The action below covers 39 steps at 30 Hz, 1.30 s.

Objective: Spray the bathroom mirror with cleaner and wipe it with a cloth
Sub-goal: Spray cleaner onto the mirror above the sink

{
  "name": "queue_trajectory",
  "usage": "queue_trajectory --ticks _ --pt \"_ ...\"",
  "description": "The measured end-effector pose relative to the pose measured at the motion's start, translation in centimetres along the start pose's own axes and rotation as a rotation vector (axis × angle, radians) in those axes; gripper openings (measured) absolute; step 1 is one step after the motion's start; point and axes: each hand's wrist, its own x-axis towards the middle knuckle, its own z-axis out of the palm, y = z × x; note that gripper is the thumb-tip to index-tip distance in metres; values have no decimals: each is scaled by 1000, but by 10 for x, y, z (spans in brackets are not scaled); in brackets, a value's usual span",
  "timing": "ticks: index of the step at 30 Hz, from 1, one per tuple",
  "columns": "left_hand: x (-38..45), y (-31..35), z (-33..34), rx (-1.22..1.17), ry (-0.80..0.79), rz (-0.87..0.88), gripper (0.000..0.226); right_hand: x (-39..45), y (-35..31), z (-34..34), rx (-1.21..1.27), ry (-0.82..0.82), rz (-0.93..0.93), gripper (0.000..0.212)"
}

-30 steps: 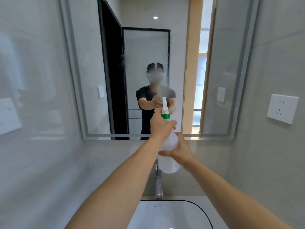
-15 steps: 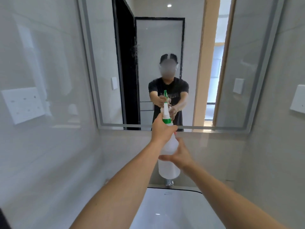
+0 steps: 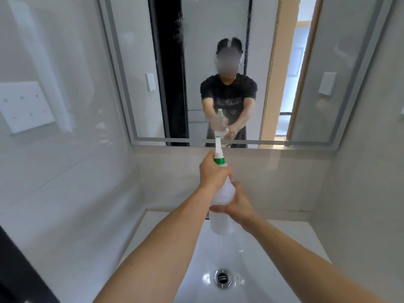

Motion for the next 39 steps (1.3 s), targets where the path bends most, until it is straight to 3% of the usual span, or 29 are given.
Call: queue_trajectory --ticks 11,23,33,39 --pt "12 30 -48 -49 84 34 45 17 -49 18 -78 -52 -123 84" --pt "32 116 -136 -38 312 264 33 46 -166 51 -78 -110 -407 82" --pt "27 76 -156 -72 351 204 42 39 -149 84 -81 -219 -362 84" --pt "18 32 -155 -59 361 71 47 36 -111 103 -150 -249 -281 84"
